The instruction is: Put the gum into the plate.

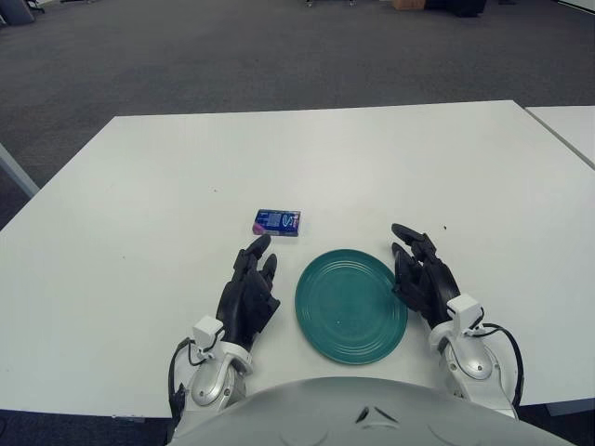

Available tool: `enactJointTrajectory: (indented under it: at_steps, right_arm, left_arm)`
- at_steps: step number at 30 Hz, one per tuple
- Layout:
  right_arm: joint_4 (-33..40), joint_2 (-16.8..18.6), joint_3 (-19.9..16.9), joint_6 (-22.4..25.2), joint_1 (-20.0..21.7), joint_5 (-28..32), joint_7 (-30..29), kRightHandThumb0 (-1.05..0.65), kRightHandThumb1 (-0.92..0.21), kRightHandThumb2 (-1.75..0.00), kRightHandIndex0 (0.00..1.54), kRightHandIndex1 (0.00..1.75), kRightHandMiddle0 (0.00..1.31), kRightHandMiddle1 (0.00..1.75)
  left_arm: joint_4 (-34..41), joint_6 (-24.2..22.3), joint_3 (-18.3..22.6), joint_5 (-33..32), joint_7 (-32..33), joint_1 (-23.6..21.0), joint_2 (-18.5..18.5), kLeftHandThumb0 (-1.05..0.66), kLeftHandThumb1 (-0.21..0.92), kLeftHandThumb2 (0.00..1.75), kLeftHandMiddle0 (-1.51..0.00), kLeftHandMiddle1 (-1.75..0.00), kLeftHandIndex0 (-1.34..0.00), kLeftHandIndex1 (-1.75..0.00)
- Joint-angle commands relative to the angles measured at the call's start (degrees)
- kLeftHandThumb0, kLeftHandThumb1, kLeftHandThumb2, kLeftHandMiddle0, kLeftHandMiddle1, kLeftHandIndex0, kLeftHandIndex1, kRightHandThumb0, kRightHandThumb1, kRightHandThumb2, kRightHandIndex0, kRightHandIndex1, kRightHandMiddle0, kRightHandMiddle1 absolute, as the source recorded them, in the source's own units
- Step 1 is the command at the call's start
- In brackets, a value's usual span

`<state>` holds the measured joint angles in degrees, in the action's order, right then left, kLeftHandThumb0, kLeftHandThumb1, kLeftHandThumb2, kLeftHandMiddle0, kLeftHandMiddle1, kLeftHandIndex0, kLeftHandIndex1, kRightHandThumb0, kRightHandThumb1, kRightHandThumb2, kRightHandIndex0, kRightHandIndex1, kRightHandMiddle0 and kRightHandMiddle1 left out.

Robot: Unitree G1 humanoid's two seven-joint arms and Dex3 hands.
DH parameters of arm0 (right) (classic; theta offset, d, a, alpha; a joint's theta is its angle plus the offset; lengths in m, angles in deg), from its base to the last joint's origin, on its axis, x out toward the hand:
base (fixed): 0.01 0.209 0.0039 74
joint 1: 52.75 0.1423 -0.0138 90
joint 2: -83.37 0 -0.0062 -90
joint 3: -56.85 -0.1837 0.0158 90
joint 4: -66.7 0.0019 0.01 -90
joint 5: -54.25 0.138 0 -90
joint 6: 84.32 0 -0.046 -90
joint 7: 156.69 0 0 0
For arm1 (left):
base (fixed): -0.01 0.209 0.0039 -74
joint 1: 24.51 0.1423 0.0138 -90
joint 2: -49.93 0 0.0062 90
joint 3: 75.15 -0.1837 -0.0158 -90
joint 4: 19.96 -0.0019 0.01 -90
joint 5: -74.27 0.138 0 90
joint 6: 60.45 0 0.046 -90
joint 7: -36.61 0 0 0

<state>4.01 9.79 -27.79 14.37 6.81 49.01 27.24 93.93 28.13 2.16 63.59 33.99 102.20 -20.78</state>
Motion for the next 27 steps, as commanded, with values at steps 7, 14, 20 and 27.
enactJointTrajectory:
  at_steps: [7,14,20,27]
  right_arm:
    - [1.2,-2.0,-0.4,0.7,-5.3,-0.2,0.4,-0.68,-0.92,-0.94,0.27,0.00,0.00,0.62]
    - [1.1,-1.8,-0.5,0.5,-5.2,-0.5,0.1,-0.68,-0.92,-0.93,0.28,0.00,0.00,0.62]
    - [1.0,-1.6,-0.5,0.2,-5.1,-0.2,0.2,-0.67,-0.92,-0.93,0.28,0.01,0.00,0.63]
    - [0.7,-1.4,-0.4,-0.5,-4.9,0.0,0.0,-0.67,-0.92,-0.93,0.29,0.01,0.00,0.62]
  left_arm:
    - [-0.1,-0.6,0.0,0.2,-0.3,-0.4,-0.6,-1.04,0.92,1.07,-0.25,0.00,0.00,-0.71]
    - [-0.3,-0.6,0.2,0.0,-0.3,-0.7,-0.6,-1.05,0.92,1.07,-0.25,0.00,0.00,-0.70]
    - [-0.5,-0.6,0.2,-0.3,-0.4,-0.9,-0.7,-1.05,0.92,1.06,-0.24,0.00,0.00,-0.69]
    - [-0.9,-0.1,0.5,0.1,-0.4,-1.3,-0.7,-1.05,0.92,1.06,-0.25,-0.01,0.00,-0.70]
